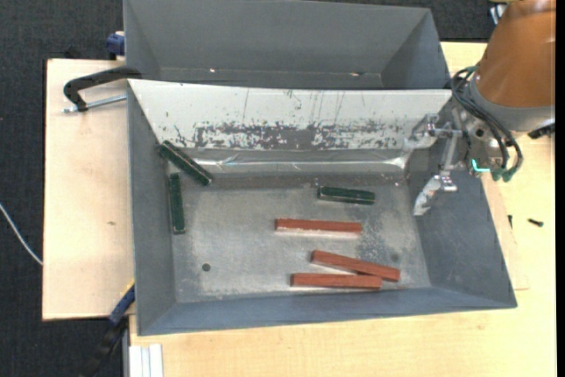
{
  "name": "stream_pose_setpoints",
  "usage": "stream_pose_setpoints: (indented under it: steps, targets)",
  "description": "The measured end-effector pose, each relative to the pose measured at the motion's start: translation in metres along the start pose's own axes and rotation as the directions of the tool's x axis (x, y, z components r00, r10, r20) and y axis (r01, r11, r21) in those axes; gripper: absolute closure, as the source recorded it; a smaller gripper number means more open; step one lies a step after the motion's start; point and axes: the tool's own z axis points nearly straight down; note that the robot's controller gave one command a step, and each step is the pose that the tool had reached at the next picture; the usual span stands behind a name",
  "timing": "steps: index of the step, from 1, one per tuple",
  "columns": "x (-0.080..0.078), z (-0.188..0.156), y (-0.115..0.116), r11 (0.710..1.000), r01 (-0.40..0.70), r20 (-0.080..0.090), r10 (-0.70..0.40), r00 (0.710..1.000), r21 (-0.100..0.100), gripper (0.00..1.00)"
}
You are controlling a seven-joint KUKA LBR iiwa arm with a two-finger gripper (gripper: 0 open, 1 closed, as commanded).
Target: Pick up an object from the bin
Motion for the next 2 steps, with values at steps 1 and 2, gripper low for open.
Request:
stream_pose_setpoints:
  steps: [1,2]
  targets:
    - [-0.002,-0.004,0.000,1.000,0.002,0.008,-0.002,1.000,0.001,0.00]
    - [-0.015,0.048,0.021,1.000,-0.022,0.014,0.022,1.000,0.002,0.00]
